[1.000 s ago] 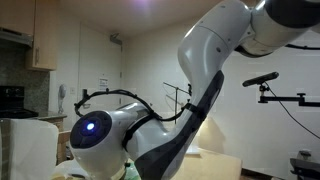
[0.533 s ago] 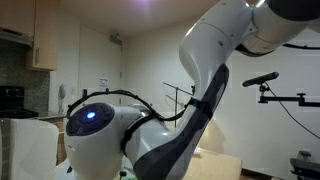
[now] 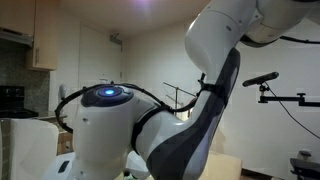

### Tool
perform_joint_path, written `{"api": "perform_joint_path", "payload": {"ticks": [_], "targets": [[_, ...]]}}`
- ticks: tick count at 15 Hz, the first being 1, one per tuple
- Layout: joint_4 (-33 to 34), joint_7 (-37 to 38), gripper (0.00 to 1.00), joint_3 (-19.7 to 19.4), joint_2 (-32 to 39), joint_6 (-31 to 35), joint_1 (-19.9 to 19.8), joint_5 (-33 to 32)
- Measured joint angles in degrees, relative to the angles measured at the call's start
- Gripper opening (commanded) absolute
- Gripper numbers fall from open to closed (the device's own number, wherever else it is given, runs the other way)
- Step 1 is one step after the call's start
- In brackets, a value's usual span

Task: Move the pack of marshmallows slightly to the right and put the one that's near the wallet in it

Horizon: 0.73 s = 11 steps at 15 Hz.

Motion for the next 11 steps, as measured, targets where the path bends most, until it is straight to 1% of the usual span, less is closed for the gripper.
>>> {"api": "perform_joint_path", "payload": {"ticks": [2, 3, 4, 5, 7, 8, 11], "targets": [[-3.5, 1.2, 0.00, -0.7, -2.8, 4.2, -1.1, 0.0], [-5.4, 2.1, 0.08, -1.5, -4.4, 6.8, -1.7, -0.1], [-7.4, 3.4, 0.27, -2.5, -6.0, 9.5, -2.2, -0.2], [-9.2, 4.5, 0.07, -3.6, -7.4, 12.3, -2.7, -0.4], [-12.1, 5.8, 0.23, -5.4, -9.6, 16.6, -3.4, -0.6], [-12.8, 5.8, 0.27, -5.7, -10.1, 17.3, -3.7, -0.6], [-13.4, 6.0, 0.27, -5.7, -10.4, 17.5, -3.7, -0.6]]}}
